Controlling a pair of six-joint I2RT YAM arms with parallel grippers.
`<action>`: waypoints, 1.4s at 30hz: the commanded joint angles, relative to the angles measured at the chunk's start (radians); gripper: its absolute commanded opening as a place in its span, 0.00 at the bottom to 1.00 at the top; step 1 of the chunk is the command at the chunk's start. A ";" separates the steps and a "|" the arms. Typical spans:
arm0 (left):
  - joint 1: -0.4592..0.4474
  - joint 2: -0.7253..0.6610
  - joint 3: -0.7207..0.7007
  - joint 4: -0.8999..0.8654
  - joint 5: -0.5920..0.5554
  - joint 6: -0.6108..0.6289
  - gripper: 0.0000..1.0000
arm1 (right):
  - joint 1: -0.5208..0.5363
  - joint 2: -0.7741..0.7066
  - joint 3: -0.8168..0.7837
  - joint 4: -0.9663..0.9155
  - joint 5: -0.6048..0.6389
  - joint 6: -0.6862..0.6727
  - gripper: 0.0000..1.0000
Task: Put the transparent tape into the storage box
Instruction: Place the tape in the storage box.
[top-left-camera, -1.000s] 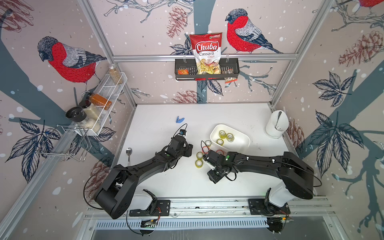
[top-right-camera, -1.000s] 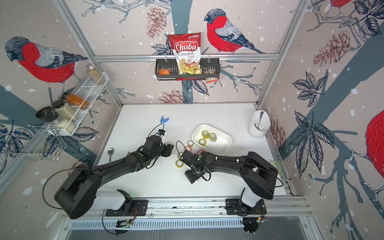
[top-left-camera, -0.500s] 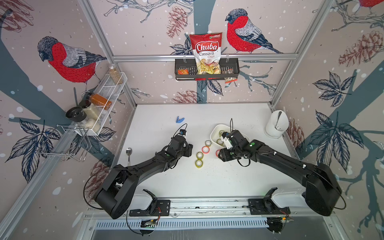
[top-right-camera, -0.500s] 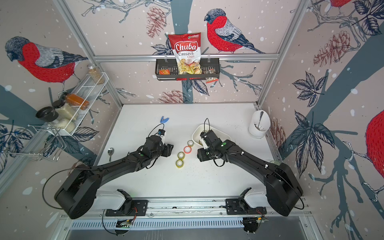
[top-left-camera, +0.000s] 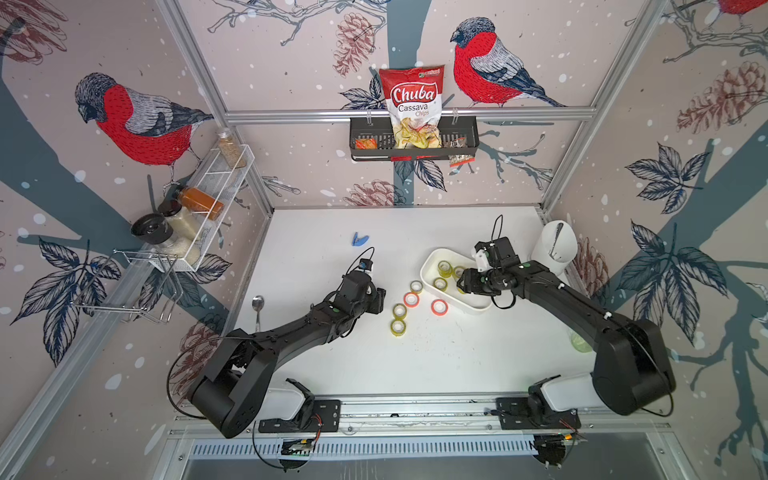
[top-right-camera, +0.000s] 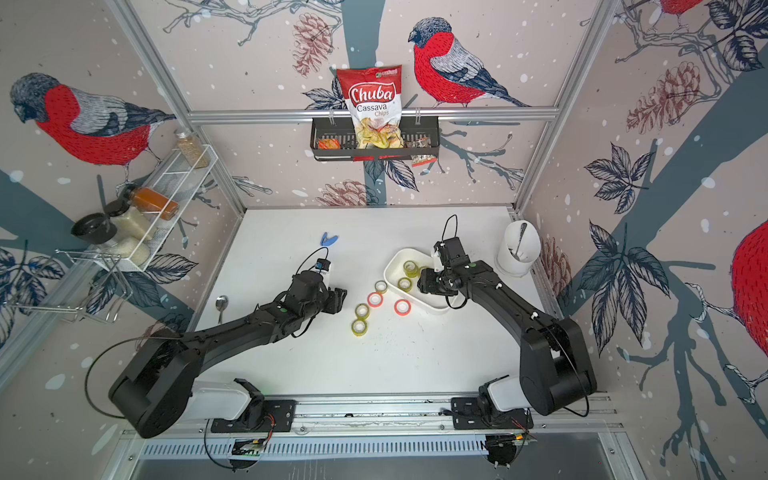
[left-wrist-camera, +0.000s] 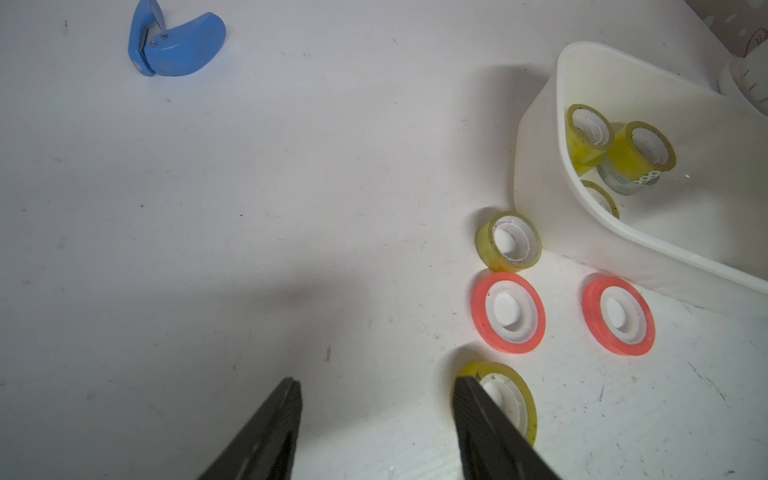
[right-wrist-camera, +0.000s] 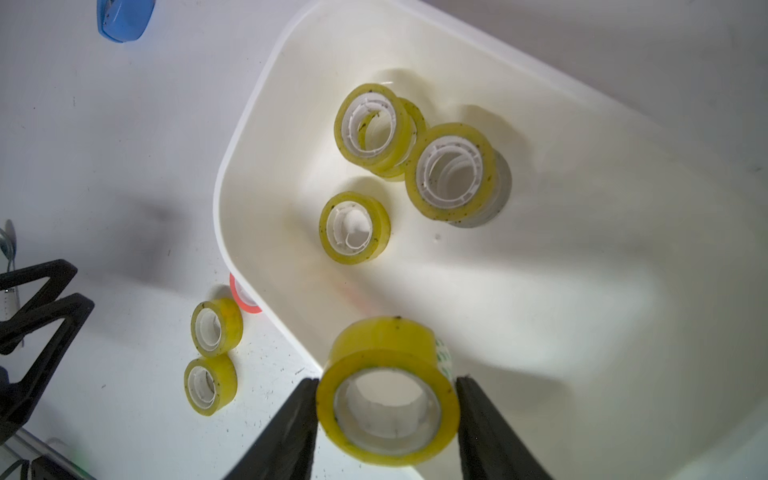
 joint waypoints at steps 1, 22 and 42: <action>0.003 0.000 0.002 0.016 -0.004 0.001 0.63 | -0.002 0.030 0.021 -0.011 0.057 -0.015 0.55; 0.003 -0.005 -0.001 0.021 -0.001 0.007 0.63 | 0.065 0.237 0.105 -0.041 0.167 -0.029 0.55; 0.003 -0.011 -0.008 0.020 -0.004 0.008 0.63 | 0.082 0.275 0.137 -0.046 0.212 -0.025 0.63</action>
